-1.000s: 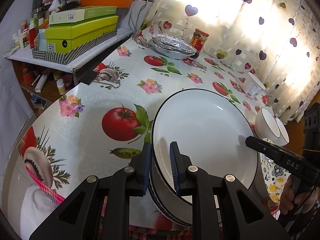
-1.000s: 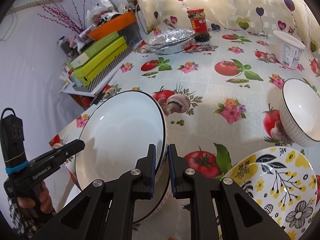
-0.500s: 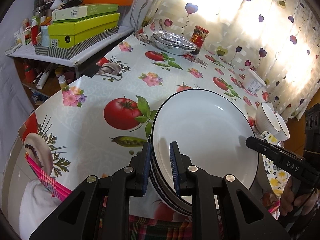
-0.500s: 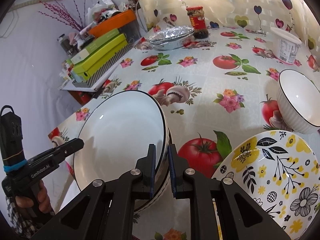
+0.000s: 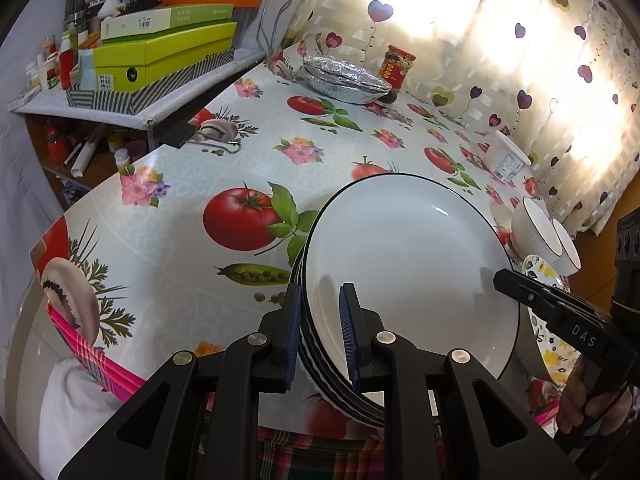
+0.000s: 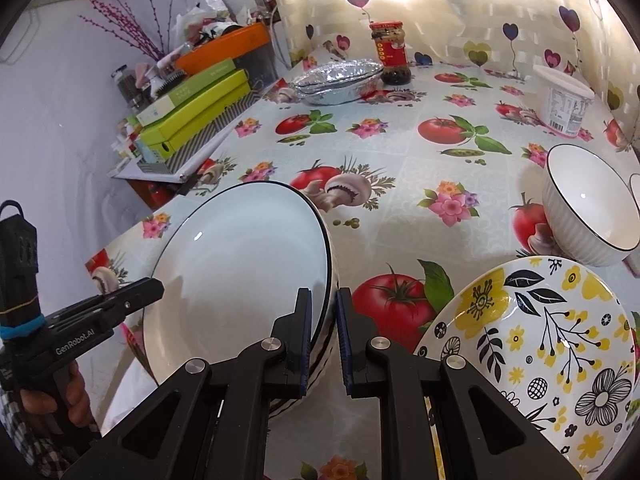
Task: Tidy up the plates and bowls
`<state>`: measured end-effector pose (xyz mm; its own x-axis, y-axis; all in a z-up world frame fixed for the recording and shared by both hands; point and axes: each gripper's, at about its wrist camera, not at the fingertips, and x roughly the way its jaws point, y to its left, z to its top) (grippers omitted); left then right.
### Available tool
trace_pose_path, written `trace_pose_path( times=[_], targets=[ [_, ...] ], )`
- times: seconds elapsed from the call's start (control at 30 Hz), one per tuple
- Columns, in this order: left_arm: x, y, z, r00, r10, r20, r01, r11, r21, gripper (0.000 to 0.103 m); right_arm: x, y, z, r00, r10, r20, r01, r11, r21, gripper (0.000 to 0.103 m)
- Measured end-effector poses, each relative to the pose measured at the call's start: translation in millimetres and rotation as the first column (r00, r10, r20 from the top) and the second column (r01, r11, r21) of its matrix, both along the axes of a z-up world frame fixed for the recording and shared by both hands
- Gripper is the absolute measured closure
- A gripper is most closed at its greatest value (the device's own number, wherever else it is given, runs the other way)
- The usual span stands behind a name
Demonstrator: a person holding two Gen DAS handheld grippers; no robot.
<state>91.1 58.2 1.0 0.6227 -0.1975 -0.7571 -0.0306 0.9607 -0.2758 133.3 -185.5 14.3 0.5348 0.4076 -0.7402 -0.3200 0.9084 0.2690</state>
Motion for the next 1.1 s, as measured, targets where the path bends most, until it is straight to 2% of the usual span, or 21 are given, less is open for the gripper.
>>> trace_pose_path(
  times=[0.47, 0.53, 0.6, 0.67, 0.73, 0.83, 0.9, 1.1],
  targets=[
    [1.2, 0.6, 0.6, 1.0, 0.003, 0.004, -0.003, 1.0, -0.005, 0.083, -2.0, 1.8, -0.7, 1.0, -0.002, 0.017, 0.002, 1.0, -0.007, 0.086],
    [0.8, -0.6, 1.6, 1.0, 0.003, 0.012, -0.003, 1.0, 0.012, 0.081, -2.2, 2.8, -0.6, 1.0, 0.0, 0.025, 0.0, 1.0, -0.018, 0.086],
    [0.0, -1.3, 3.6, 1.0, 0.005, 0.03, -0.006, 1.0, 0.028, 0.081, -3.1, 5.0, -0.4, 0.999, 0.003, 0.035, -0.002, 1.0, -0.025, 0.082],
    [-1.5, -2.1, 7.2, 0.999, 0.005, 0.051, -0.008, 0.999, 0.049, 0.081, -2.7, 7.6, -2.6, 1.0, 0.007, 0.027, -0.006, 1.0, -0.025, 0.073],
    [-1.9, -2.8, 10.5, 0.998, 0.001, 0.065, -0.006, 0.998, 0.065, 0.078, -3.3, 11.9, -5.6, 1.0, 0.012, 0.023, -0.011, 0.999, -0.037, 0.07],
    [-1.9, -2.6, 12.3, 0.997, -0.002, 0.072, -0.003, 0.997, 0.073, 0.077, -5.2, 17.1, -7.0, 0.999, 0.009, 0.04, -0.006, 0.998, -0.061, 0.065],
    [-2.3, -3.2, 12.0, 0.997, -0.003, 0.076, -0.003, 0.996, 0.086, 0.077, -6.8, 17.3, -5.3, 0.998, -0.008, 0.067, 0.012, 0.997, -0.071, 0.058],
    [-1.8, -3.0, 8.7, 0.997, -0.012, 0.07, 0.007, 0.997, 0.075, 0.077, -9.6, 23.5, -0.5, 0.993, 0.0, 0.116, 0.011, 0.995, -0.095, 0.056]
  ],
)
